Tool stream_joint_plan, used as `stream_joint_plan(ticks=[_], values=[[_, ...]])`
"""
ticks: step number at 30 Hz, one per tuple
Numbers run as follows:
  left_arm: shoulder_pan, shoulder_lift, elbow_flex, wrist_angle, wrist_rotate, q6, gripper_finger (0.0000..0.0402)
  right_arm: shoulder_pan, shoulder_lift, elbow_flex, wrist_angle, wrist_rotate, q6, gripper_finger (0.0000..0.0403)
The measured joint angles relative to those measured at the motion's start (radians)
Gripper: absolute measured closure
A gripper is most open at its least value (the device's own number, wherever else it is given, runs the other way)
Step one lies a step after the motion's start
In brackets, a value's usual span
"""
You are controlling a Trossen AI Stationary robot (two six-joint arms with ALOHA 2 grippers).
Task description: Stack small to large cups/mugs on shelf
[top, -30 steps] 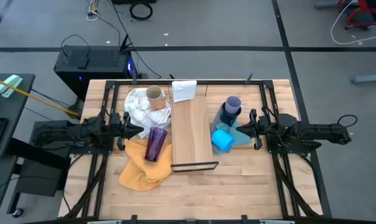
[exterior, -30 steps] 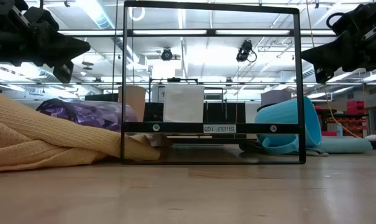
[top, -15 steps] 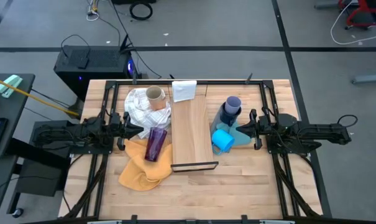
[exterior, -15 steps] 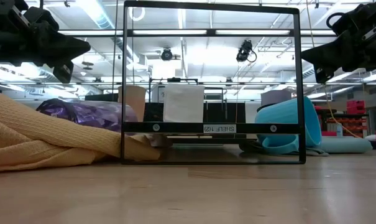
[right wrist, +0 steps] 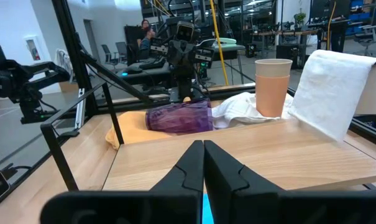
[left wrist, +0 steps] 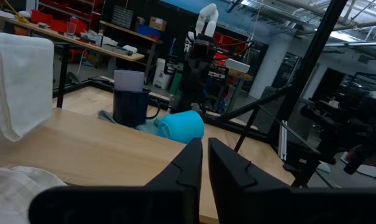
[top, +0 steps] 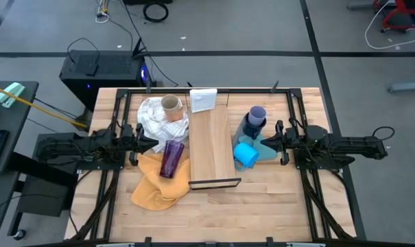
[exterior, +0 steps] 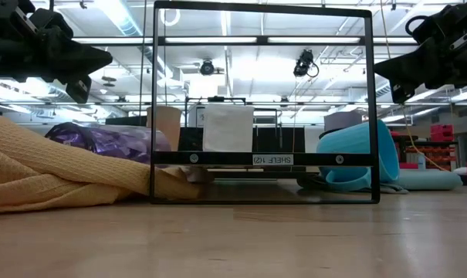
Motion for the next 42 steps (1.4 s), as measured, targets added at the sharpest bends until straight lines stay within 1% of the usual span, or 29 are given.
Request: stream_joint_plan(ticks=[12, 22, 34, 42], values=[[0.0, 0.0, 0.0, 0.0, 0.0, 0.0, 0.0378, 0.0, 0.0, 0.0, 0.0, 0.0, 0.0, 0.0386], [0.0, 0.0, 0.0, 0.0, 0.0, 0.0, 0.0365, 0.0, 0.0, 0.0, 0.0, 0.0, 0.0, 0.0386], [0.0, 0.0, 0.0, 0.0, 0.0, 0.0, 0.0378, 0.0, 0.0, 0.0, 0.0, 0.0, 0.0, 0.0386], [0.0, 0.0, 0.0, 0.0, 0.0, 0.001, 0.0366, 0.0, 0.0, 0.0, 0.009, 0.0, 0.0, 0.0386]])
